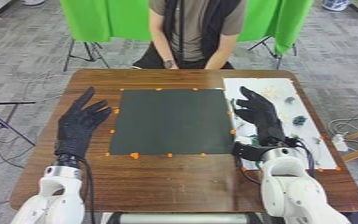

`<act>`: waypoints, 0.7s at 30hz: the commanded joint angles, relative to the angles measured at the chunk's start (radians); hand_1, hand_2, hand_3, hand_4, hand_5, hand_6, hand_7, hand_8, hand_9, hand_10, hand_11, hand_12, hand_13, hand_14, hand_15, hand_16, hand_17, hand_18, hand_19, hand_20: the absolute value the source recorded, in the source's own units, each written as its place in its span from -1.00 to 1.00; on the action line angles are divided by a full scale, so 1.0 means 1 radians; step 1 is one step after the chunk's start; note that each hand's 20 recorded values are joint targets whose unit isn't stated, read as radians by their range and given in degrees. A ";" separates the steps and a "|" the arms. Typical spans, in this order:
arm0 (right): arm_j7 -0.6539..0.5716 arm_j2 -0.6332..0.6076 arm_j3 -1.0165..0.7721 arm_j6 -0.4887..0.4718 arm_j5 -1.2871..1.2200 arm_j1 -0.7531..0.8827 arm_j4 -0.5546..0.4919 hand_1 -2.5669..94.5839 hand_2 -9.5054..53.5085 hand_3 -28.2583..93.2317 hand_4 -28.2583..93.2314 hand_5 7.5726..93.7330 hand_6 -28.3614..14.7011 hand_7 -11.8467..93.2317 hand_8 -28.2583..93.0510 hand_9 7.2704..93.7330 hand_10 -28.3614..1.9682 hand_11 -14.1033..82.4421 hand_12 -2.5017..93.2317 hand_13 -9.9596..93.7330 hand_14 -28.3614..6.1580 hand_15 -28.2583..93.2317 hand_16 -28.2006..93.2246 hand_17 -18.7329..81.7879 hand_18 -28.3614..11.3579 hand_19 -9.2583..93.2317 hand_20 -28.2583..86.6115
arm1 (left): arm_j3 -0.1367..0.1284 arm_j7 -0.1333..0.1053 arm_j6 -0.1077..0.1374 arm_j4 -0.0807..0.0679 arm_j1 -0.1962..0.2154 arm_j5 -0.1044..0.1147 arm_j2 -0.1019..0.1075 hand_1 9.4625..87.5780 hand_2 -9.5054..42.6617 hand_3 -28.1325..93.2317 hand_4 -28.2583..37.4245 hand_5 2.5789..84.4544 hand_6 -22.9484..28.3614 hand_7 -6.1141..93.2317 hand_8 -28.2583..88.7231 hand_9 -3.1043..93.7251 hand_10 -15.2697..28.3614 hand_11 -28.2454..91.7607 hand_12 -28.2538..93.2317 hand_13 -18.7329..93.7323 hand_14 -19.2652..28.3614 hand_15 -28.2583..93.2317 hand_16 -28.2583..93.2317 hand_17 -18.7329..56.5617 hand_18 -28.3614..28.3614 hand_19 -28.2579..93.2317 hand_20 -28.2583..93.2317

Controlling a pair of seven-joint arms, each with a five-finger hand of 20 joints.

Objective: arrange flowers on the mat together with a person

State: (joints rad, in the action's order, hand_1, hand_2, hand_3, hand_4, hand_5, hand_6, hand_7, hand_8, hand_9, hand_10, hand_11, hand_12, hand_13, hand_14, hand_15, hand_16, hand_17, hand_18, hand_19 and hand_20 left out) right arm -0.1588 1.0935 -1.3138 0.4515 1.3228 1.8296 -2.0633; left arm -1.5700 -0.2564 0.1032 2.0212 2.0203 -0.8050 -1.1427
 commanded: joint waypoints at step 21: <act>-0.001 0.001 0.001 -0.024 0.011 0.007 -0.003 -0.65 -0.30 0.68 -0.98 -0.29 0.39 -0.51 -0.74 -0.16 -0.13 -0.51 -0.66 -0.14 -0.48 -0.08 -0.31 -0.54 -0.63 0.01 -0.28 | -0.001 -0.001 0.003 0.003 0.037 0.001 -0.011 -0.77 -0.14 0.63 -1.00 -0.28 0.13 -0.66 -0.67 -0.19 0.56 -0.14 -0.37 -0.16 0.83 0.22 -0.67 -0.64 0.91 0.47 -0.65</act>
State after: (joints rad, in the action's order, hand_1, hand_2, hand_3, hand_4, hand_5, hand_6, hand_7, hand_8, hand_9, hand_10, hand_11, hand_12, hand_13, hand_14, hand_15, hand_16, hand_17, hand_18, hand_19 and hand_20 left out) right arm -0.1581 1.0932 -1.3138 0.4485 1.3226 1.8295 -2.0632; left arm -1.5707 -0.2597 0.1027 2.0213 2.0232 -0.8046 -1.1416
